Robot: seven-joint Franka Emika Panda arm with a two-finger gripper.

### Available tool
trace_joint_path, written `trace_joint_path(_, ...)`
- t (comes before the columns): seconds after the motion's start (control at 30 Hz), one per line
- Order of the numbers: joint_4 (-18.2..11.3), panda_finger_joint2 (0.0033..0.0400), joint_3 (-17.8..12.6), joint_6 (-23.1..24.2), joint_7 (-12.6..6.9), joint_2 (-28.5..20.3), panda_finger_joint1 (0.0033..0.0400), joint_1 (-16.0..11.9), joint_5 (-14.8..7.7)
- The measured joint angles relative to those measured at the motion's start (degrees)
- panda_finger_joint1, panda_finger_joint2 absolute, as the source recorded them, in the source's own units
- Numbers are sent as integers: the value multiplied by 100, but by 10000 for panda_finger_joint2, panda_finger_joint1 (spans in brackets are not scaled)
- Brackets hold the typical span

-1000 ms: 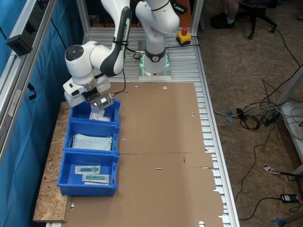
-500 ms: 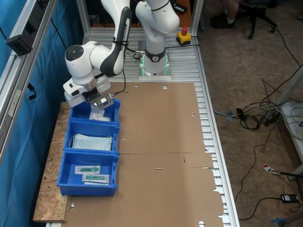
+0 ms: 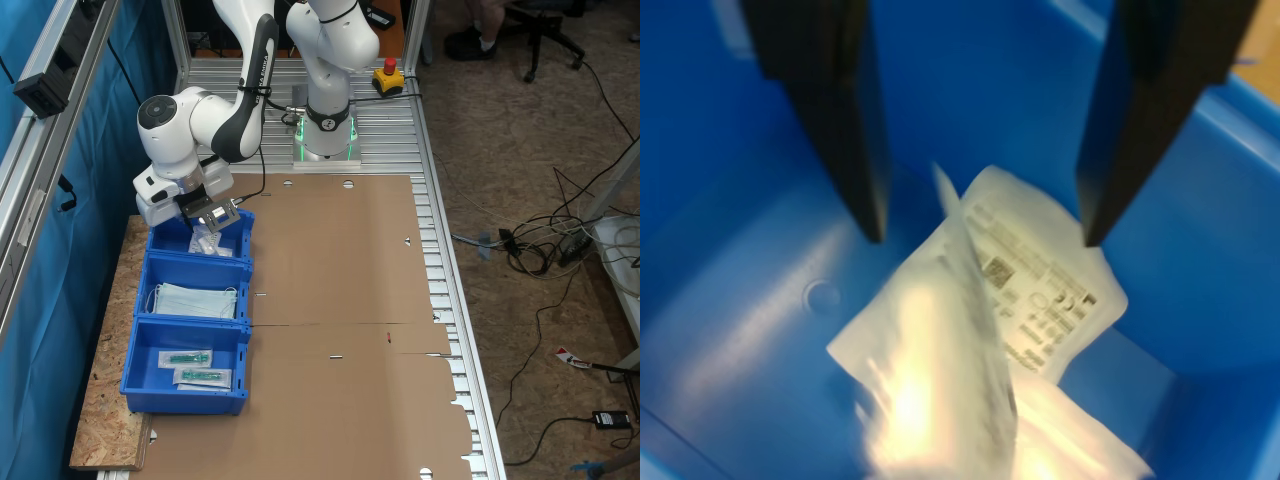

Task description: Pick and place sorting task of medical equipment.

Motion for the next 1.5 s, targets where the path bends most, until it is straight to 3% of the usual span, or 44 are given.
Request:
trace_joint_path(0.07,0,138,0,0,0,0,138,0,0)
trace_joint_path(0.1,0,235,0,0,0,0,235,0,0)
trace_joint_path(0.3,0,235,1,0,0,0,235,6,0)
trace_joint_path(0.33,0,317,1,0,0,-1,317,9,0)
trace_joint_path(0.6,0,317,60,0,0,-157,317,96,0)
trace_joint_path(0.63,-1,396,77,0,0,-201,396,113,0)
trace_joint_path(1.13,-1,399,433,0,0,-1136,399,700,0)
trace_joint_path(1.5,-79,400,707,-10,0,-1722,400,1485,0)
